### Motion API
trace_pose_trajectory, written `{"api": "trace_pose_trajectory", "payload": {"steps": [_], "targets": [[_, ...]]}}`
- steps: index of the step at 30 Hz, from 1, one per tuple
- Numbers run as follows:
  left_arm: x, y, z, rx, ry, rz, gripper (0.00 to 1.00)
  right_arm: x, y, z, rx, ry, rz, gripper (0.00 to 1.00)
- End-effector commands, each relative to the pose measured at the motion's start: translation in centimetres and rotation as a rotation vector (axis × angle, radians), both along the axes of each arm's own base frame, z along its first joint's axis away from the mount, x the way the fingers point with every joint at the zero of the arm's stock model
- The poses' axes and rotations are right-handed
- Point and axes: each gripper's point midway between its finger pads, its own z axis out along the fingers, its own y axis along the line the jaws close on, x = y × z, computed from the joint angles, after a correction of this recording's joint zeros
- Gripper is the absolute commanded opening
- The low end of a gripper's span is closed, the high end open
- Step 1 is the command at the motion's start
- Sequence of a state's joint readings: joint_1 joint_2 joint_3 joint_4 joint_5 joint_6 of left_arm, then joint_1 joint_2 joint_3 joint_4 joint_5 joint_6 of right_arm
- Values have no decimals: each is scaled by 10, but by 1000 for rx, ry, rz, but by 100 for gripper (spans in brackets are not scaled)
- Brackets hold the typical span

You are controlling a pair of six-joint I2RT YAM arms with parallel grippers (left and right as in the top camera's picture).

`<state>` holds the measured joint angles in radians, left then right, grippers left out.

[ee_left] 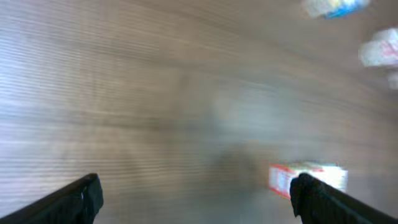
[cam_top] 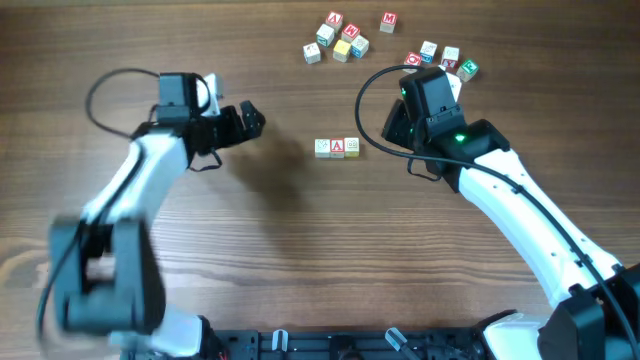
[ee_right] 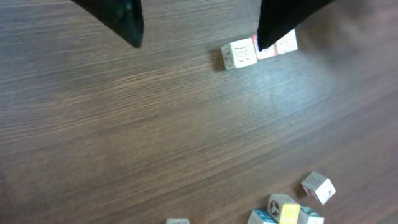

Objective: Form a horizontal line

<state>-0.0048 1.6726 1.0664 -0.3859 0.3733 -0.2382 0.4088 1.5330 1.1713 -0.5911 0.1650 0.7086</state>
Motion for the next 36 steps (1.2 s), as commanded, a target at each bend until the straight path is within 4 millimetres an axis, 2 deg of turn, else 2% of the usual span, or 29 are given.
{"api": "trace_pose_trajectory", "payload": {"steps": [1, 2, 4, 5, 7, 8, 11, 14, 18, 23, 29, 36], "targets": [[-28, 8, 112, 166, -281, -64, 100, 1, -5, 15, -3, -43, -16, 63], [-46, 8, 135, 198, -325, -63, 100, 1, -5, 15, -3, -44, -17, 66], [-77, 9, 164, 231, -379, -50, 100, 0, -5, 15, -5, -43, -15, 68], [-103, 9, 183, 245, -418, -46, 100, 0, -5, 15, -5, -42, -14, 68], [-144, 11, 199, 252, -450, -48, 100, 0, -5, 14, -6, -41, -14, 74], [-170, 13, 205, 249, -465, -48, 100, 0, -5, 14, -6, -41, -14, 79], [-224, 20, 211, 247, -501, -42, 100, 0, -5, 15, -5, -42, -15, 86], [-259, 27, 211, 256, -534, -25, 100, -1, -5, 14, -4, -36, -12, 93], [-284, 31, 208, 259, -563, -14, 100, -2, -5, 13, -4, -30, -10, 99], [-295, 32, 187, 268, -467, -29, 100, -7, -5, 10, -4, -5, -4, 100], [-296, 32, 187, 268, -466, -29, 100, -6, -4, 10, -1, -10, -4, 99], [-296, 32, 187, 268, -466, -29, 100, -16, -6, 3, -10, 40, 4, 99]]}}
